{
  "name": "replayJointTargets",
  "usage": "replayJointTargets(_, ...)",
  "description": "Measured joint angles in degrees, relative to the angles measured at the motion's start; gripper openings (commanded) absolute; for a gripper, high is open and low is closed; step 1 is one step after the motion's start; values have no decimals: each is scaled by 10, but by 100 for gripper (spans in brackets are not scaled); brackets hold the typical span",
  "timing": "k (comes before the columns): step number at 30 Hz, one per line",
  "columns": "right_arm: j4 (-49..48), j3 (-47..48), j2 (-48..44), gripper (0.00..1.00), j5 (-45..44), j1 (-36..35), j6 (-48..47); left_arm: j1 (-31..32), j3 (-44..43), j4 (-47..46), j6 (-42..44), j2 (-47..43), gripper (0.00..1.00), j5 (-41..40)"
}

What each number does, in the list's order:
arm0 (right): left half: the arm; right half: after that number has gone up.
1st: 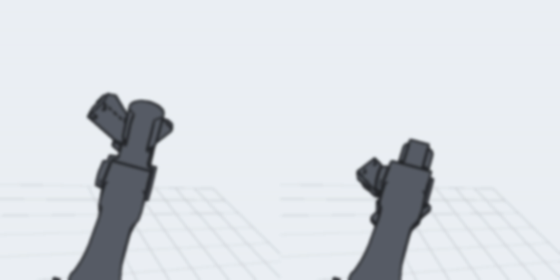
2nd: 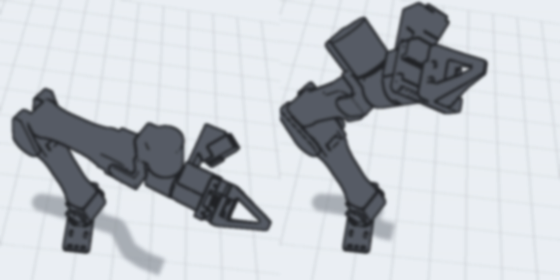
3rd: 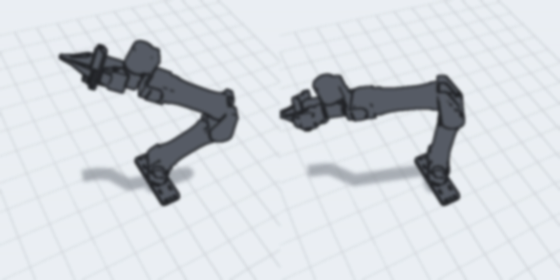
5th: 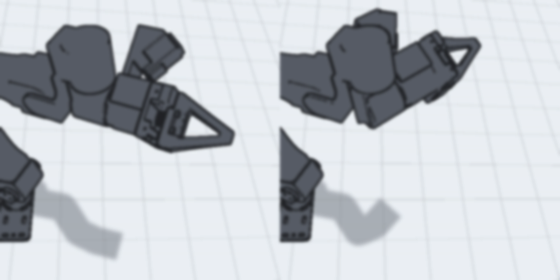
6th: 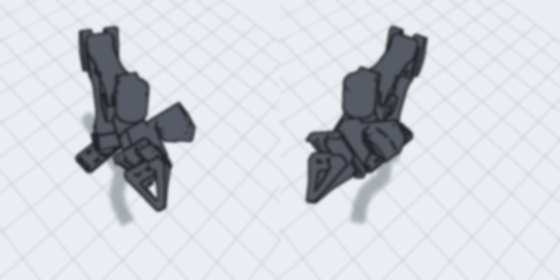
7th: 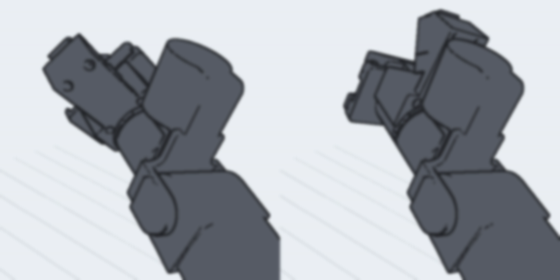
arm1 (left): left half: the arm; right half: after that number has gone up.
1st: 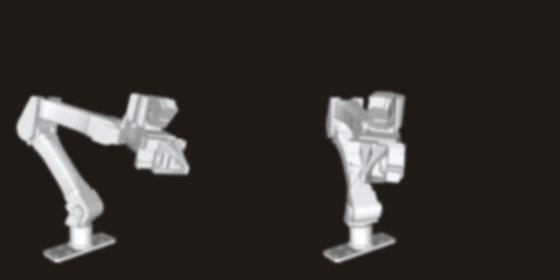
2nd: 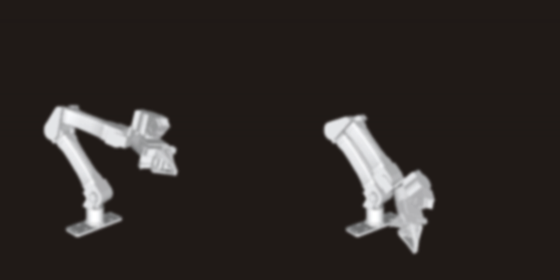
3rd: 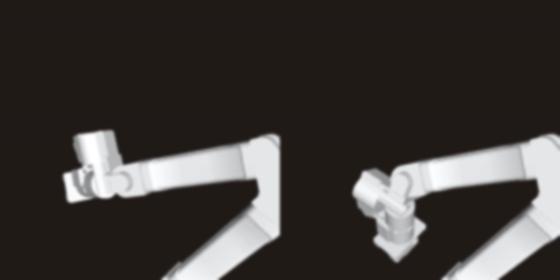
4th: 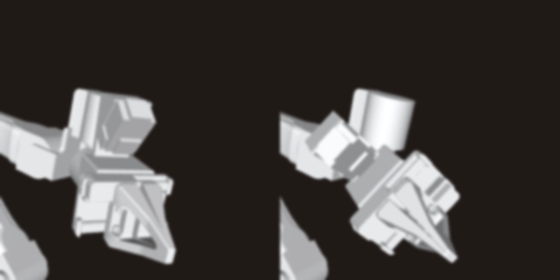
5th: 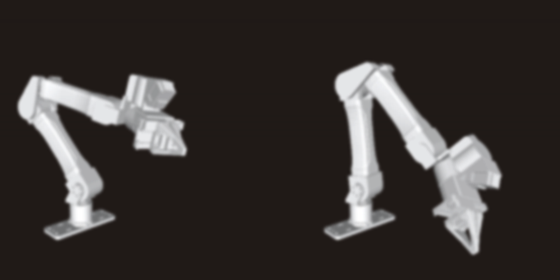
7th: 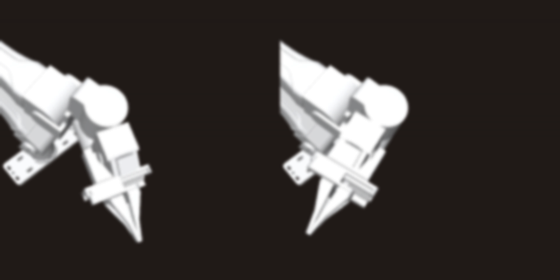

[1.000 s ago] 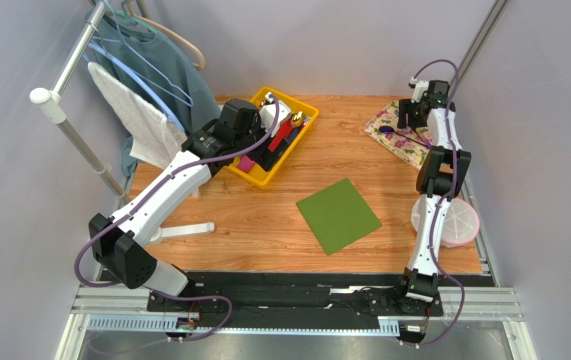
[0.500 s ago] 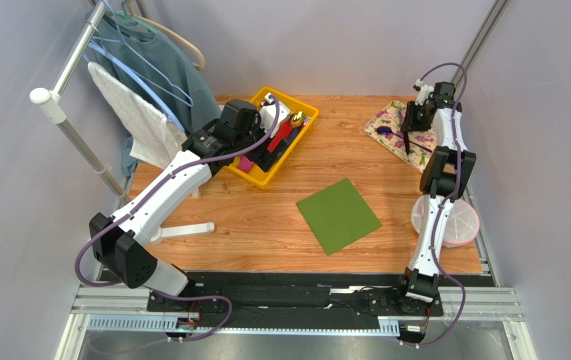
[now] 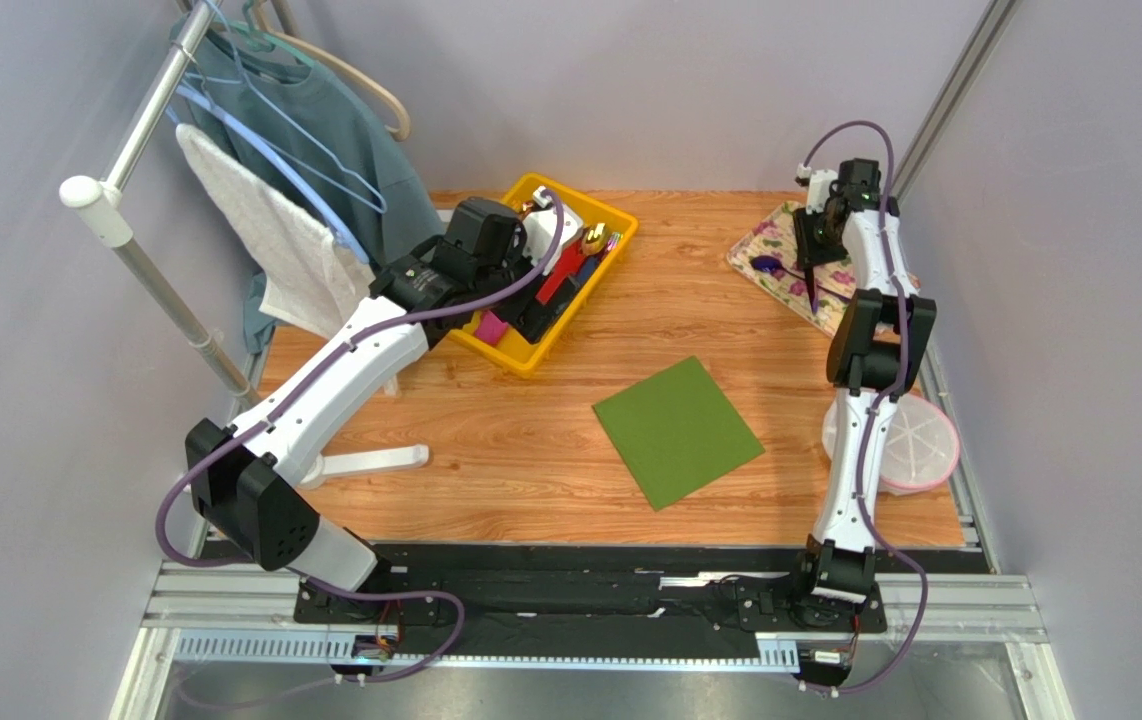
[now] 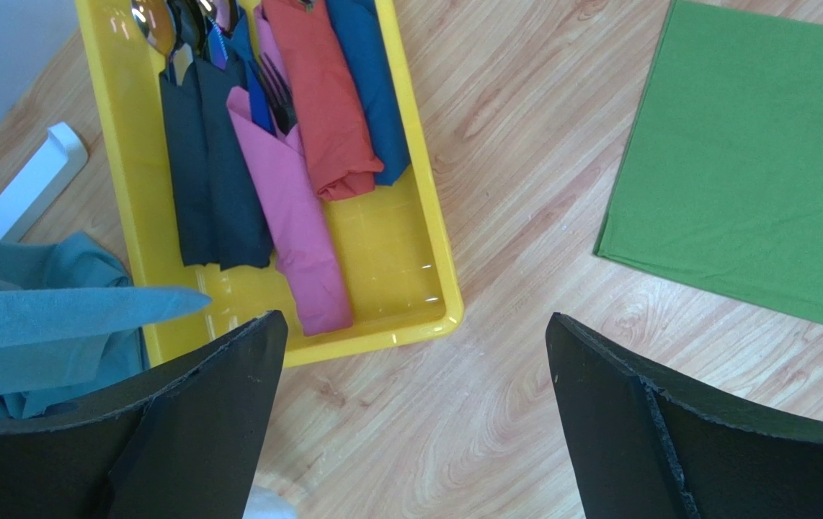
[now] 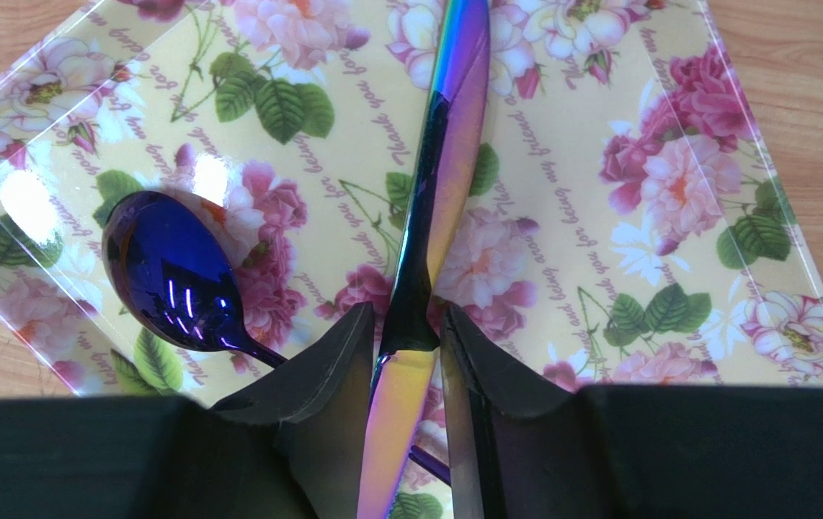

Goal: Place the utensils on the paper napkin and roll it up

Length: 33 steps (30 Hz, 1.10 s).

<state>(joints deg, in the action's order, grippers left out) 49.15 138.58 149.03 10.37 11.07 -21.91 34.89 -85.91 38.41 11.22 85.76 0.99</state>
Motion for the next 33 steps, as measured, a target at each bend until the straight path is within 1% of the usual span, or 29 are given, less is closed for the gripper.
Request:
replayJointTargets(2, 0, 0, 0, 38, -11, -5, -7, 0, -2, 1, 0, 0, 99, 0)
replayJointTargets(3, -1, 0, 0, 44, -15, -7, -9, 0, -3, 2, 0, 0, 99, 0)
replayJointTargets(5, -1, 0, 0, 48, -21, -8, -12, 0, -7, 4, 0, 1, 99, 0)
replayJointTargets(7, -2, 0, 0, 43, -23, -8, -14, 0, -10, 4, 0, 1, 99, 0)
replayJointTargets(8, -2, 0, 0, 39, -22, -8, -14, 0, -10, 4, 0, 1, 99, 0)
replayJointTargets(9, -1, 1, 0, 26, -18, -8, -12, 0, -10, 4, 0, 1, 99, 0)
replayJointTargets(11, 2, 1, 0, 17, -12, -8, -13, 0, -11, 5, 0, 1, 99, 0)
replayJointTargets(12, 5, 2, 0, 6, -11, -8, -11, 0, -11, 5, 0, 2, 99, 0)
replayJointTargets(13, 7, 3, 0, 0, -11, -8, -11, 0, -12, 5, 0, 3, 99, 0)
replayJointTargets(20, 10, 7, -1, 0, -8, -4, -8, 0, -21, 6, -2, 6, 99, -3)
replayJointTargets(27, 12, -17, -20, 0, 2, 4, 21, 0, -24, -5, -29, 8, 99, -42)
replayJointTargets(30, 16, -22, -26, 0, 9, 7, 30, -1, -24, -21, -42, 6, 99, -35)
replayJointTargets(33, 18, -26, -39, 0, 17, 9, 39, -1, -24, -41, -50, -8, 99, -9)
